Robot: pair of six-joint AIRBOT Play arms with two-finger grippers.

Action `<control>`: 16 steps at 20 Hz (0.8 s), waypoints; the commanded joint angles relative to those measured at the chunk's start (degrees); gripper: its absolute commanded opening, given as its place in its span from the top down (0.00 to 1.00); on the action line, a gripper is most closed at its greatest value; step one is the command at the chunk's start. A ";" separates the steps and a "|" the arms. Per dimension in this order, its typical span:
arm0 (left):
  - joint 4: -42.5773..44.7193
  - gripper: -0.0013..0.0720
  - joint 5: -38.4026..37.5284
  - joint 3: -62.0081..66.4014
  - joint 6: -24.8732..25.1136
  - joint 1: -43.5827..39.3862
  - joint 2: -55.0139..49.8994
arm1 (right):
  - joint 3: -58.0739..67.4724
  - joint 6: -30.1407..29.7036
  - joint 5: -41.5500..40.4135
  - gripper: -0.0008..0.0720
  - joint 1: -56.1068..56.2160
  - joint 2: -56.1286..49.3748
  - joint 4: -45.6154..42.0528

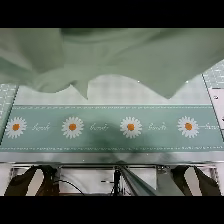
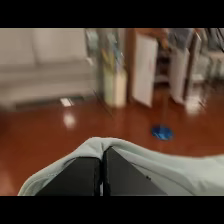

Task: Fold the shirts.

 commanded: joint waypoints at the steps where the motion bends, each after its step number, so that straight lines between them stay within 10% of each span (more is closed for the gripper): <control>1: 7.54 0.94 -3.08 16.37 -5.25 1.11 0.70 | 19.47 8.15 -5.84 0.96 -0.02 2.36 -18.27; 5: 15.93 0.94 -14.75 23.19 -10.93 1.03 2.82 | 35.01 18.49 5.53 0.96 0.04 2.38 -38.25; 11: 17.05 0.94 -39.15 20.59 -12.90 1.01 4.04 | 36.85 17.77 40.87 0.96 4.96 1.81 -45.77; 16: 13.73 0.94 -38.99 4.42 -10.36 0.90 4.57 | 24.26 17.14 43.10 0.96 8.72 2.58 -49.29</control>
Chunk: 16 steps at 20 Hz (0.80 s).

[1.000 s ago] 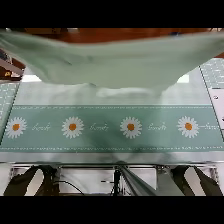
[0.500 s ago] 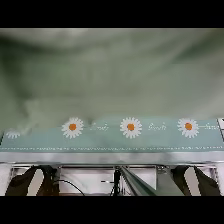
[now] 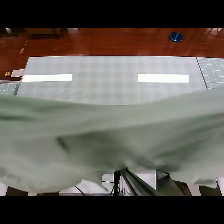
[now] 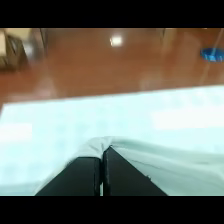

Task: Fold the shirts.

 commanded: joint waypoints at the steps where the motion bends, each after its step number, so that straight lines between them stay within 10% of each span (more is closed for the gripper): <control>1: -2.29 0.94 -3.10 -13.27 2.49 -0.04 0.09 | -11.65 -0.98 4.96 0.96 2.05 0.20 -3.26; 7: -3.85 0.94 7.30 -40.61 6.71 -1.73 -5.31 | -40.33 -2.84 -3.23 0.96 2.08 -9.46 -0.31; 16: -3.85 0.94 33.77 -42.91 8.94 -14.32 -39.78 | -40.54 -6.75 -30.60 0.96 2.08 -39.19 15.19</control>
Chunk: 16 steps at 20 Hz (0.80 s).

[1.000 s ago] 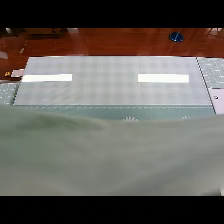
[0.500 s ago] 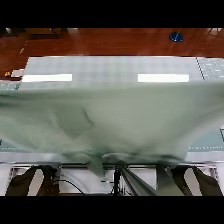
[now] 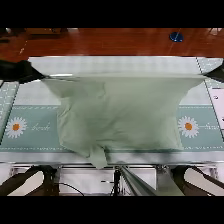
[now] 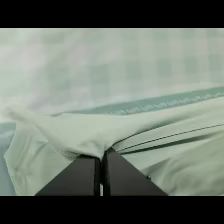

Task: Fold the shirts.

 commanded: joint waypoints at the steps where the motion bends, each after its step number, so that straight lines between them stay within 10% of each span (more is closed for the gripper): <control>1: 0.02 0.94 11.87 -0.72 0.48 -3.54 -12.07 | -0.57 -4.09 -13.53 0.96 0.13 -8.72 9.55; 7: -1.75 0.94 34.84 -0.72 5.86 -7.61 -18.99 | -0.59 -15.52 -29.33 0.96 7.04 -15.32 6.54; 16: -1.90 0.94 59.71 -0.72 6.60 -13.90 -28.33 | -0.59 -15.91 -44.19 0.96 10.29 -22.77 0.48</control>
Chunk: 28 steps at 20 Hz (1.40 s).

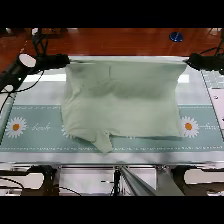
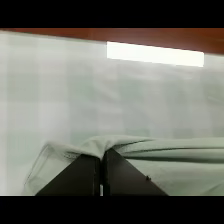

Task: Fold the shirts.

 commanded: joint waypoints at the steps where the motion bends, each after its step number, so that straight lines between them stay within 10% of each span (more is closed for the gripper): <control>1: -0.11 0.94 7.28 -0.02 0.35 -2.10 -4.26 | -0.02 -0.50 -2.47 0.96 0.37 -2.95 -1.29; 9: -0.09 0.94 6.56 0.00 0.35 -1.84 -6.29 | 0.00 0.13 5.33 0.96 -0.09 -5.27 -1.90; 16: 0.42 0.94 -24.68 -0.11 0.15 2.95 -3.30 | -0.09 7.04 23.56 0.96 -1.27 -3.15 -9.33; 25: 0.50 0.93 -30.29 0.15 -1.57 3.08 -8.83 | -0.07 7.50 23.47 0.96 1.11 -7.72 -9.77; 26: 0.52 0.88 -31.89 1.11 -1.42 3.69 -8.72 | -0.04 7.45 23.74 0.91 0.92 -7.34 -8.28; 28: 0.61 0.23 -39.04 5.88 -1.11 6.16 -8.35 | 1.29 4.35 26.73 0.63 -0.31 -5.07 -3.67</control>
